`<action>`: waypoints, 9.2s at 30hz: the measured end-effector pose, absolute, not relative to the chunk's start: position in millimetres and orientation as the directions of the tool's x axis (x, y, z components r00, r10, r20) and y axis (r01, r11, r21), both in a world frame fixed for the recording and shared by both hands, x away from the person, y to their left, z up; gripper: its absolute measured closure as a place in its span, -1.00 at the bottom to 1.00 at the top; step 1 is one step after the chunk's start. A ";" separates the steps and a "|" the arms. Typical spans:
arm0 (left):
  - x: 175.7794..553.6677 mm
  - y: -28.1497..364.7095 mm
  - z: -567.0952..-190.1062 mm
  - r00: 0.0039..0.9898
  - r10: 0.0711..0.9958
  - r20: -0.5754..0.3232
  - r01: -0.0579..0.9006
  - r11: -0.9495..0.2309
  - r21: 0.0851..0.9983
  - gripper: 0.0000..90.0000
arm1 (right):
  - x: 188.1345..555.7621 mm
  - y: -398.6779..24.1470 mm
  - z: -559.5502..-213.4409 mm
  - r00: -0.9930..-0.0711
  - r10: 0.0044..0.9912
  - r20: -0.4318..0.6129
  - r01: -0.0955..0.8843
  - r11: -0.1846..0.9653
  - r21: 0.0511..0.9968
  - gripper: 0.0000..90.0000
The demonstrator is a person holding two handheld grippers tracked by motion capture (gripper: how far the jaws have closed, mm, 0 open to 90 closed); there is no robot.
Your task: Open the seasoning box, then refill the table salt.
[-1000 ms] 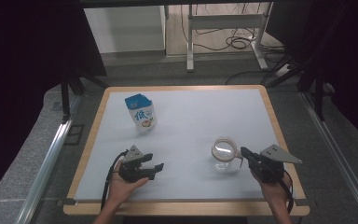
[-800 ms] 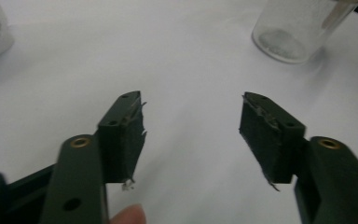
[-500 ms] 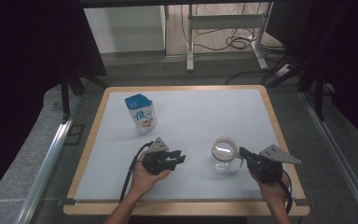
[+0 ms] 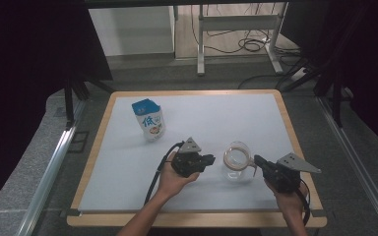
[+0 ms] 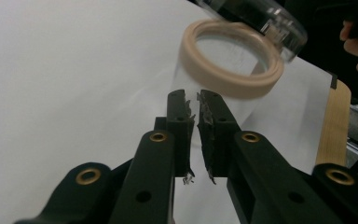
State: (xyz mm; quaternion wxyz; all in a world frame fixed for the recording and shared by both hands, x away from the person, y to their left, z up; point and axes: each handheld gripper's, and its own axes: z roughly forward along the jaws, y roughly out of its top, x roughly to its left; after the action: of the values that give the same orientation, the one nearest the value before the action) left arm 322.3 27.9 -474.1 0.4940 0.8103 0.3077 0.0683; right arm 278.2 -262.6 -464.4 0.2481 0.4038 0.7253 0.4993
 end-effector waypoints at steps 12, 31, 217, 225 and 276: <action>326.4 2.9 -465.4 0.831 0.530 -0.170 0.401 -0.359 0.843 1.00 | 277.9 -265.8 -465.3 -0.554 0.831 0.043 0.336 0.176 0.925 1.00; 326.7 -7.0 -453.4 0.850 0.501 -0.165 0.382 -0.368 0.848 1.00 | 261.3 -269.1 -468.2 -0.543 0.838 0.056 0.356 0.169 0.919 1.00; 407.7 232.1 -455.9 0.626 0.756 -0.191 0.375 -0.077 0.924 1.00 | 214.1 -280.2 -520.1 -0.517 0.854 0.065 0.375 0.158 0.913 -0.34; 387.3 226.5 -438.8 0.662 0.725 -0.189 0.357 -0.083 0.930 1.00 | 187.9 -269.2 -510.6 -0.535 0.844 0.036 0.324 0.166 0.931 -0.34; 322.6 164.8 -415.7 0.804 0.556 -0.211 0.331 -0.125 0.935 1.00 | 246.2 -97.2 -532.5 -0.716 0.697 -0.038 0.284 0.342 0.896 -0.35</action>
State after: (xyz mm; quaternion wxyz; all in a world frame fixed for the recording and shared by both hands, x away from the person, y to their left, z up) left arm 322.6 164.8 -415.7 0.5906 0.7439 0.2981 0.0948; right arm 246.2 -97.2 -532.5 0.2136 0.3102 0.7907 0.4826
